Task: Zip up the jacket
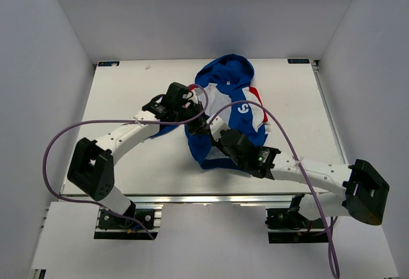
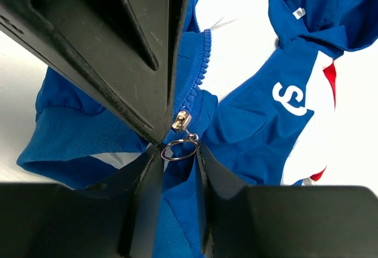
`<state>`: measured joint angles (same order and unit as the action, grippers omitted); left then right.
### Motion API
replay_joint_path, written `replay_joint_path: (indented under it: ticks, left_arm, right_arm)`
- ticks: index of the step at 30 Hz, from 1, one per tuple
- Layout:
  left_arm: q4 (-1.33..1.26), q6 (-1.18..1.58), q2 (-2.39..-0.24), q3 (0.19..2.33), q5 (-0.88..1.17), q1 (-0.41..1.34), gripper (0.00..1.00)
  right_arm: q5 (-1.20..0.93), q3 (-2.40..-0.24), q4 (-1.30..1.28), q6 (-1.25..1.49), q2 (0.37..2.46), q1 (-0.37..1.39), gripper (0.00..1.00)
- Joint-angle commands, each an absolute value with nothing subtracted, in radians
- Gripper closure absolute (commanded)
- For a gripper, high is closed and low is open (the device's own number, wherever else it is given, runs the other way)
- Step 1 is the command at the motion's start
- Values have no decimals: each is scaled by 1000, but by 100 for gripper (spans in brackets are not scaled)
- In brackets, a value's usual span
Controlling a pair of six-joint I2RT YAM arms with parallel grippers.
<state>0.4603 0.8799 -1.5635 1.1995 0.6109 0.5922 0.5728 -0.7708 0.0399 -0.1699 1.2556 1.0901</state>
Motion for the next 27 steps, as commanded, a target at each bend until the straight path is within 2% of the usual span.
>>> replay_joint_path:
  ticks: [1, 3, 6, 7, 9, 21, 27]
  left_arm:
    - [446, 871, -1557, 1197, 624, 597, 100]
    - [459, 864, -1565, 1201, 609, 597, 100]
    - [474, 835, -1566, 1203, 591, 597, 100]
    - [476, 827, -1566, 1206, 583, 597, 100]
    - [492, 793, -1563, 1209, 572, 597, 100]
    - [637, 618, -1560, 1252, 462, 643, 100]
    - [627, 583, -1534, 1246, 448, 672, 100]
  right_arm:
    - [569, -799, 89, -163, 1235, 1098, 70]
    - [551, -805, 66, -152, 1236, 1100, 73]
    - [529, -811, 32, -127, 1243, 1098, 86]
    - [520, -811, 28, -123, 1243, 1098, 95]
    - [511, -810, 14, -115, 1243, 1098, 100]
    - [367, -853, -78, -107, 1241, 1078, 100]
    - [287, -871, -112, -84, 1252, 1049, 100]
